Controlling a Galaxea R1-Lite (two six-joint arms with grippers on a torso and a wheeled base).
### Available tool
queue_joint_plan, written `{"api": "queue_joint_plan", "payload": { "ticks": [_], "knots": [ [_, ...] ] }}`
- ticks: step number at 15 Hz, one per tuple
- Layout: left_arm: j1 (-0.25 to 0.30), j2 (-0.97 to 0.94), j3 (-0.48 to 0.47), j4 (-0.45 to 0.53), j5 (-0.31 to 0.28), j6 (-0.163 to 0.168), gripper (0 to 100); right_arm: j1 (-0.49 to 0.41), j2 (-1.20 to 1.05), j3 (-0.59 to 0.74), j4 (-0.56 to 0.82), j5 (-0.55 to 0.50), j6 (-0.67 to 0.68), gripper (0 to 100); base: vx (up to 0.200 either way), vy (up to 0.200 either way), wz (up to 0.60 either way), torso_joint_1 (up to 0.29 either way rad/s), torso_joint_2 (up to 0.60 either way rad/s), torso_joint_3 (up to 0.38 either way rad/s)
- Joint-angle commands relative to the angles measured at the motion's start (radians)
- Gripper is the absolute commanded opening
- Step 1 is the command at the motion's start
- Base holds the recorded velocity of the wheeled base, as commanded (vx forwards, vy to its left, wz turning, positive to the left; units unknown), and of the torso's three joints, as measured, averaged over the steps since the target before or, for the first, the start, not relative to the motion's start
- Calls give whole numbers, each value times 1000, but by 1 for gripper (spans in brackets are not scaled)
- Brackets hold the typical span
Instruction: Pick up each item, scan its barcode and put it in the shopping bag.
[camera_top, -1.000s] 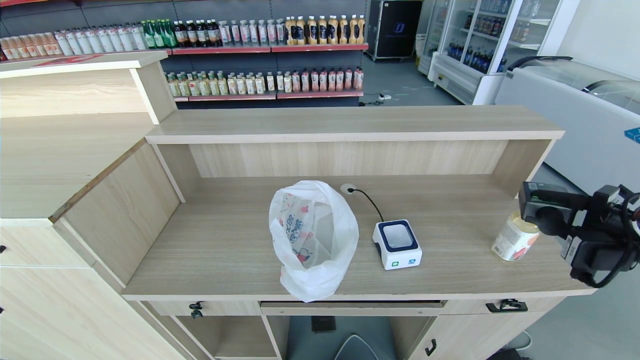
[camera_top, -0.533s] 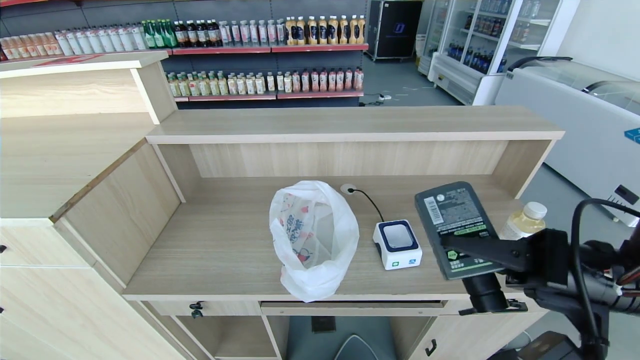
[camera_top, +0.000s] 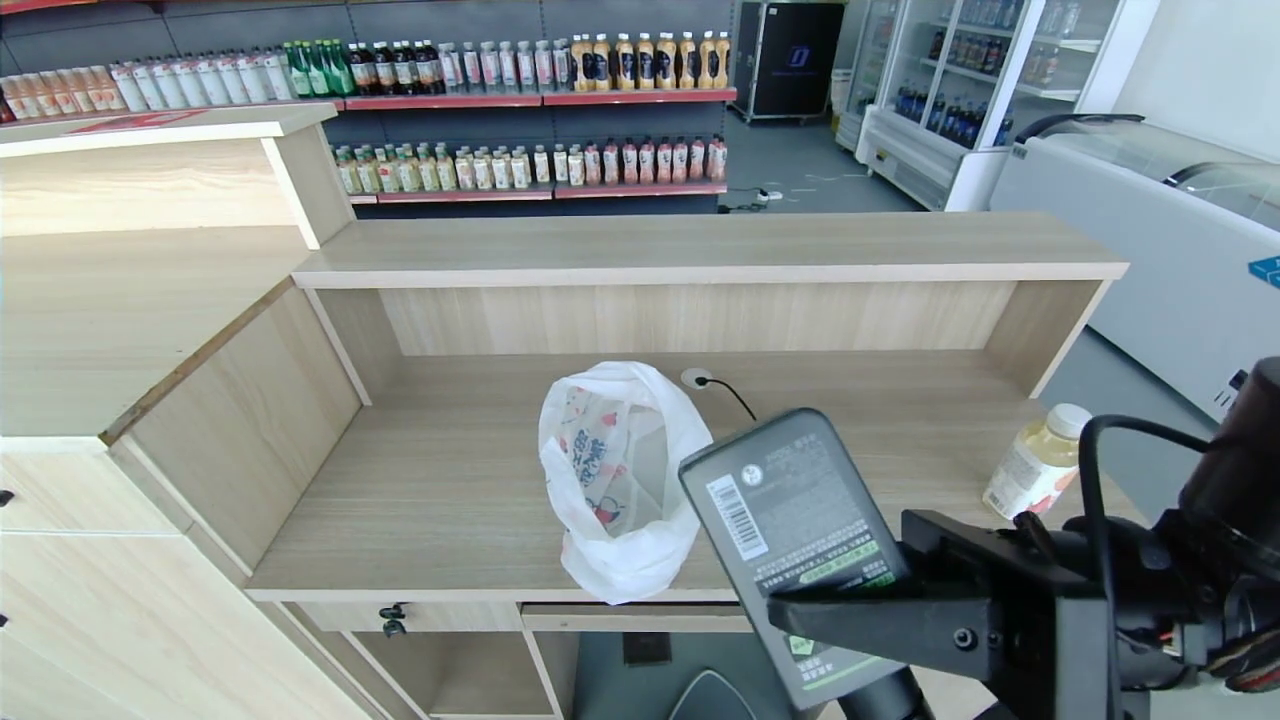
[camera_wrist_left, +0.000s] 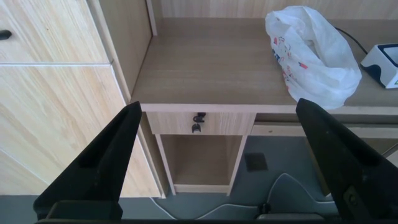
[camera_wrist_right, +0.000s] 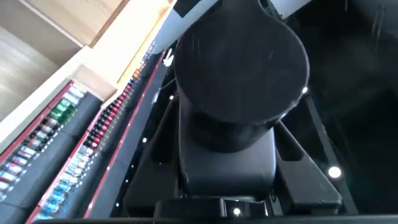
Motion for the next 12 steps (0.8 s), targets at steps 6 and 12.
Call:
{"api": "queue_joint_plan", "payload": {
  "ticks": [6,12],
  "knots": [
    [0,0,0,0,0,-1,100,76,64,30,17,-1,79,0,0,0,0,0,0,0],
    [0,0,0,1,0,0,100,76,156,29,56,-6,181,0,0,0,0,0,0,0]
  ]
}}
